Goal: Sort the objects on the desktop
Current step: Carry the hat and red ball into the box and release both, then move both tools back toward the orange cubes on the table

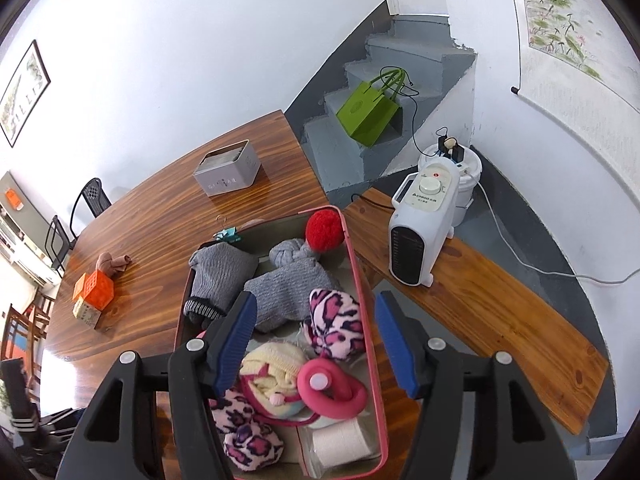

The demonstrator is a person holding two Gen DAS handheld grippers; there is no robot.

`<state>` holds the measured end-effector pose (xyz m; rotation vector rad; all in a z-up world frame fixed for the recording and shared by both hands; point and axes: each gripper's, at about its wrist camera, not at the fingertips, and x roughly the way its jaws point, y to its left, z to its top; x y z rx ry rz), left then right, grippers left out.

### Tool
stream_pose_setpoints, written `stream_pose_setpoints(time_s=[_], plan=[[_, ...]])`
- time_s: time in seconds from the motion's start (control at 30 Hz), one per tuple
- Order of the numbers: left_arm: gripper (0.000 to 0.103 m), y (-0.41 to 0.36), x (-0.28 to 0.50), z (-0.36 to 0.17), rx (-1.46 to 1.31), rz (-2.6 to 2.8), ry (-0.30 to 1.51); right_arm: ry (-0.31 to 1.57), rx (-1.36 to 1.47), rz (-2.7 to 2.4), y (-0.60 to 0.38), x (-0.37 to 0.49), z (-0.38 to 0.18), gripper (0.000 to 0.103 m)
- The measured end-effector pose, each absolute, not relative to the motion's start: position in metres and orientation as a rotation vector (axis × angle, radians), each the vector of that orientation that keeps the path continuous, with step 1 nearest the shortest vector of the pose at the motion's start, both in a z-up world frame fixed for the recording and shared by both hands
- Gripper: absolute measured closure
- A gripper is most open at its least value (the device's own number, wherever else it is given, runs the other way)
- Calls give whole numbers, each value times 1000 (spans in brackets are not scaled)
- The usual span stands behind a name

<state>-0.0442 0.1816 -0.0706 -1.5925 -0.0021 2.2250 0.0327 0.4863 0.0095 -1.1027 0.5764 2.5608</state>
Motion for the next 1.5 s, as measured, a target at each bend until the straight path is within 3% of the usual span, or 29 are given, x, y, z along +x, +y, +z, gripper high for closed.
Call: stream_pose_setpoints(time_s=[0.27, 0.7, 1.0, 1.13, 1.2, 1.5], plan=[[53, 187, -46, -86, -1593, 2238, 9, 559, -1077, 2548, 491, 60, 18, 37], [53, 284, -84, 11, -1245, 2246, 29, 638, -978, 2495, 515, 106, 29, 37], [51, 365, -125, 20, -1208, 2182, 39, 649, -986, 2489, 510, 116, 29, 37], [50, 362, -128, 20, -1221, 2195, 34, 649, -1003, 2496, 505, 113, 26, 37], [44, 352, -128, 20, -1229, 2201, 25, 650, -1011, 2499, 503, 112, 25, 37], [44, 280, -129, 10, -1289, 2270, -46, 613, -1071, 2580, 472, 84, 25, 37]])
